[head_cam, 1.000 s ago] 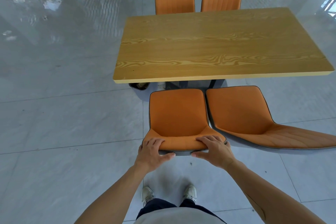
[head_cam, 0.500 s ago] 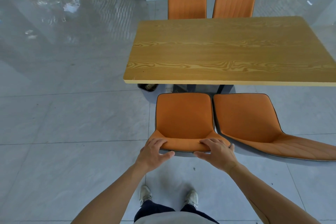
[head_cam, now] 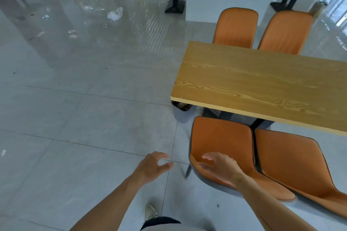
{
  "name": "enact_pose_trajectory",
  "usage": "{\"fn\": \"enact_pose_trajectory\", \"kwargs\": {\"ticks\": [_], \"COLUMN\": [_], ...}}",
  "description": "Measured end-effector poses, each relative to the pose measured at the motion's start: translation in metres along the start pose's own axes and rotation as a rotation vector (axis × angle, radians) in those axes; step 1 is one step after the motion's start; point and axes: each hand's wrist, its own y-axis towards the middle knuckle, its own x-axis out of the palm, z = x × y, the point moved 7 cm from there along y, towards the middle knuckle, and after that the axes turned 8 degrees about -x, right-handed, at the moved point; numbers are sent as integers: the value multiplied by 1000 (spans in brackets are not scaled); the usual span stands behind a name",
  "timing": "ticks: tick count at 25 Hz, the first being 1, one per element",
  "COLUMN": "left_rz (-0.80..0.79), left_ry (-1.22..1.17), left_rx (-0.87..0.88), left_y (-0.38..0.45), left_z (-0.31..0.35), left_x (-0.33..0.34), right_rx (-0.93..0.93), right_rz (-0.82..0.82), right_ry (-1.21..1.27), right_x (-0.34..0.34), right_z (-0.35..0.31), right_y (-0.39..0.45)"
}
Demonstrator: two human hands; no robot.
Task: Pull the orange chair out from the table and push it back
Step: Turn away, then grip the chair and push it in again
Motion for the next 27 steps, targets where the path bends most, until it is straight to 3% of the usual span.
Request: {"fn": "enact_pose_trajectory", "kwargs": {"ticks": [7, 12, 18, 27], "left_rz": [238, 382, 427, 471], "left_ry": [-197, -285, -348, -357], "left_rx": [-39, -28, -6, 14], "left_y": [-4, -6, 27, 166], "left_z": [-110, -151, -156, -108], "left_x": [-157, -243, -302, -413], "right_rx": [-278, -415, -476, -499], "right_rz": [14, 50, 102, 184], "right_ry": [-5, 20, 40, 112], "right_x": [-2, -19, -47, -127], "right_z": [-180, -265, -301, -318], "right_y": [110, 163, 227, 386]}}
